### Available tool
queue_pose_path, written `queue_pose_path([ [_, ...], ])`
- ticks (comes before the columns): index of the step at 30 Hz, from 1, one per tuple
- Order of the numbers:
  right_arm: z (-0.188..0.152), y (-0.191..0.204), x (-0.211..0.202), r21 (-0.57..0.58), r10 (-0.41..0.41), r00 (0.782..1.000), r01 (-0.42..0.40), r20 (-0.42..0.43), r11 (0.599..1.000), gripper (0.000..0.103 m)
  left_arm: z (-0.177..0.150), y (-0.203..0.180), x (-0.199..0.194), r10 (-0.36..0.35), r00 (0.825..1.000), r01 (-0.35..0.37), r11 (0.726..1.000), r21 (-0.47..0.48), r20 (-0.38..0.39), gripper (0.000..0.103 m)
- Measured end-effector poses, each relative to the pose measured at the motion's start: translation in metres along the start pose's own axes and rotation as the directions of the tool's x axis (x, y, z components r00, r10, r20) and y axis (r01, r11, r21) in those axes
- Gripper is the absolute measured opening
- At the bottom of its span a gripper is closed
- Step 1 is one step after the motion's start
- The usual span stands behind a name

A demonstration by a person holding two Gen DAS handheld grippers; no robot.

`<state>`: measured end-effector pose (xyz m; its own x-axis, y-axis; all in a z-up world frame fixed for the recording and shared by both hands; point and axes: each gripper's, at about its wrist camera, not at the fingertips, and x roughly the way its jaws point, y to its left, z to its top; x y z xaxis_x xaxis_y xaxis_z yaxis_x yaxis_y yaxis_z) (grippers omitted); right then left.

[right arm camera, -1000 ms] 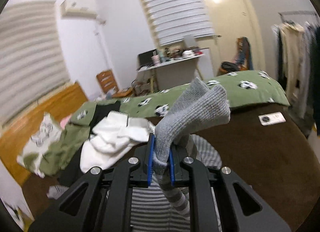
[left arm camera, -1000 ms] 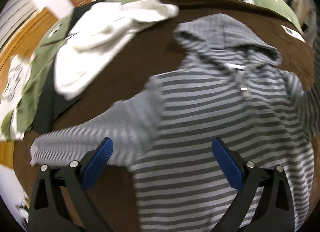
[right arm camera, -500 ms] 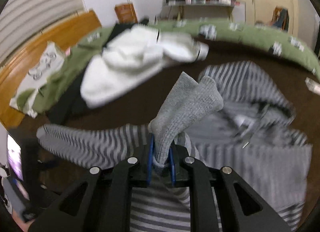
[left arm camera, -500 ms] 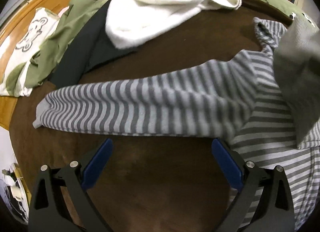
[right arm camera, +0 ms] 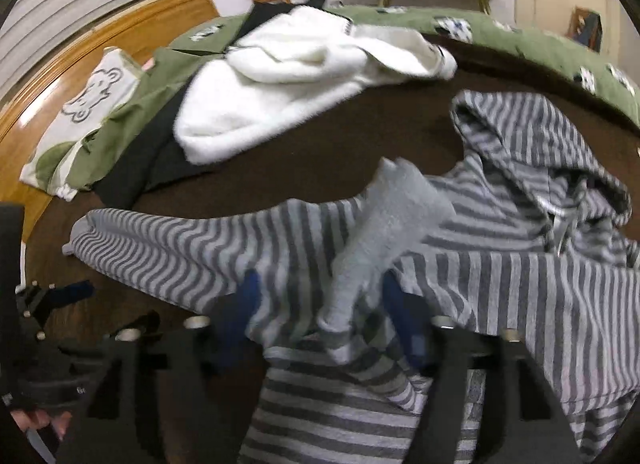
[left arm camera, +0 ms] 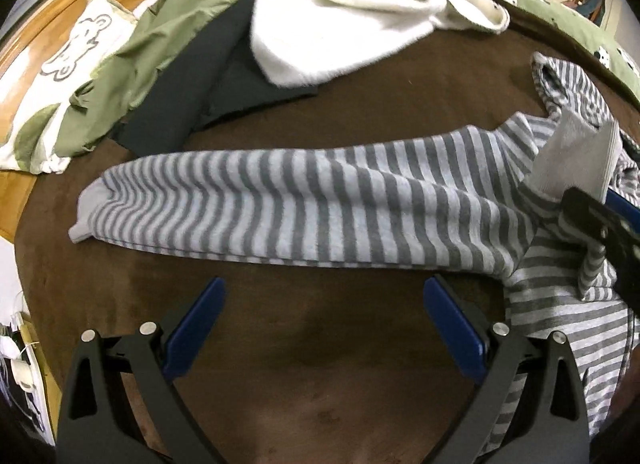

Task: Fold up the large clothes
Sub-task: 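Lift the cuff with the right tool and lay the sleeve across the hoodie body, then grasp the other sleeve cuff with the left tool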

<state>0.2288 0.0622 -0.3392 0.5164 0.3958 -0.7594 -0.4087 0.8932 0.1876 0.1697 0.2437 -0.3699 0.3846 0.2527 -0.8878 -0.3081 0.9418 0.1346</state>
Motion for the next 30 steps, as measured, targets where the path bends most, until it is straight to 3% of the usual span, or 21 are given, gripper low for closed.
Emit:
queue_pose_path([
  [8,0.001,0.007,-0.032,0.029,0.101,0.995,-0.101,0.019,0.994,0.078,-0.007,0.023,-0.022,0.069,0.998,-0.069,0.998,-0.003,-0.003,0.097],
  [11,-0.002,-0.014,-0.055,0.088,0.095,0.995,-0.098,0.039,0.991,0.078,-0.005,0.018,-0.038,0.031,0.999,-0.031,0.999,0.019,0.012,0.097],
  [16,-0.012,-0.094,-0.094,0.192,-0.049,0.998,0.040,0.043,0.981,0.078,0.008,-0.025,-0.065,-0.077,0.995,0.070,0.991,0.110,0.058,0.097],
  [23,-0.028,-0.193,-0.111,0.200,-0.229,0.973,0.229,-0.023,0.953,0.078,0.032,-0.115,-0.078,-0.169,0.977,0.137,0.965,0.224,0.131,0.097],
  [30,-0.050,-0.264,-0.103,0.240,-0.275,0.959,0.282,-0.064,0.929,0.078,0.052,-0.170,-0.038,-0.197,0.975,0.158,0.941,0.300,0.104,0.065],
])
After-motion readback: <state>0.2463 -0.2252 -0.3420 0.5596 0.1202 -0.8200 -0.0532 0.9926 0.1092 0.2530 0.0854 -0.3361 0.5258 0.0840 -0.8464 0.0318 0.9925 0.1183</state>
